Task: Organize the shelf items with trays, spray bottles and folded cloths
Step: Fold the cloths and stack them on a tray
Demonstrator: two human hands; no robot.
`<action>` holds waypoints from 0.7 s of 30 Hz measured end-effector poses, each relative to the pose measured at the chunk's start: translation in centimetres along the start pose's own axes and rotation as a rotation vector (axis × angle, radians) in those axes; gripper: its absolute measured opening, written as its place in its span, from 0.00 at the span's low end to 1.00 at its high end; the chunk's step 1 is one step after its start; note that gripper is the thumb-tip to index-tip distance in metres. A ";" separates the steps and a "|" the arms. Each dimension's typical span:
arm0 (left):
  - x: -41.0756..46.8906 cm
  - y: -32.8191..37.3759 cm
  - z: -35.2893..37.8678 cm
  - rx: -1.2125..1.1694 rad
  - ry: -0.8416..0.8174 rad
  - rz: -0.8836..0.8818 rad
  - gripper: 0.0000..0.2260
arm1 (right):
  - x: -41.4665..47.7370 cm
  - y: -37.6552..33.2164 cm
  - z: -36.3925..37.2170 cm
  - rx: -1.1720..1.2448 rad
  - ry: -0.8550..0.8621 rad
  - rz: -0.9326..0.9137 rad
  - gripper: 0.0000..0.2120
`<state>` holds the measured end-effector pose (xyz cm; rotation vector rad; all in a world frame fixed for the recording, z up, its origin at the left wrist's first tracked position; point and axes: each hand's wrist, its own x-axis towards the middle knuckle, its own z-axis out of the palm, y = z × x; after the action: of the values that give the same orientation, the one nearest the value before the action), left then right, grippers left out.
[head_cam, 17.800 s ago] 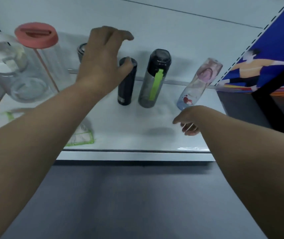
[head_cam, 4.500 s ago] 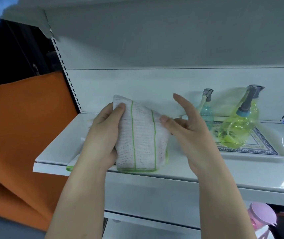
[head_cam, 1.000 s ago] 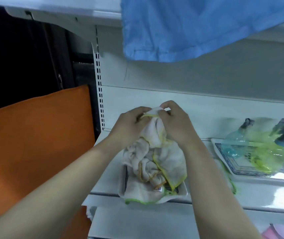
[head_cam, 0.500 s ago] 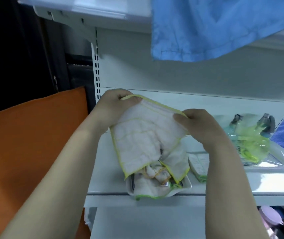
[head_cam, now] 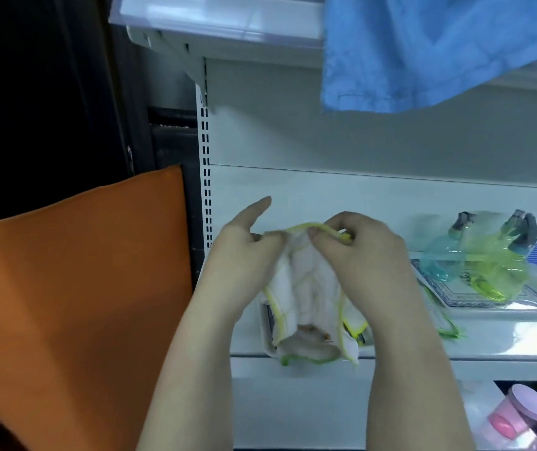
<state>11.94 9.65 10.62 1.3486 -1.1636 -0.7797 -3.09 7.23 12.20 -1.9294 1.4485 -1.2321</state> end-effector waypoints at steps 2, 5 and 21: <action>-0.7 0.3 0.1 0.009 -0.011 0.027 0.22 | -0.9 -0.4 0.7 0.009 -0.062 -0.024 0.09; -1.5 0.5 0.0 0.022 0.007 0.022 0.21 | -1.4 -0.9 0.6 0.013 -0.143 -0.085 0.10; -3.5 1.5 2.7 -0.086 -0.002 -0.006 0.30 | -4.8 0.9 -2.7 0.075 -0.454 -0.135 0.16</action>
<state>8.08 12.23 11.04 1.2816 -1.1156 -0.8264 -6.18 11.78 10.98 -2.1072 1.0403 -0.8110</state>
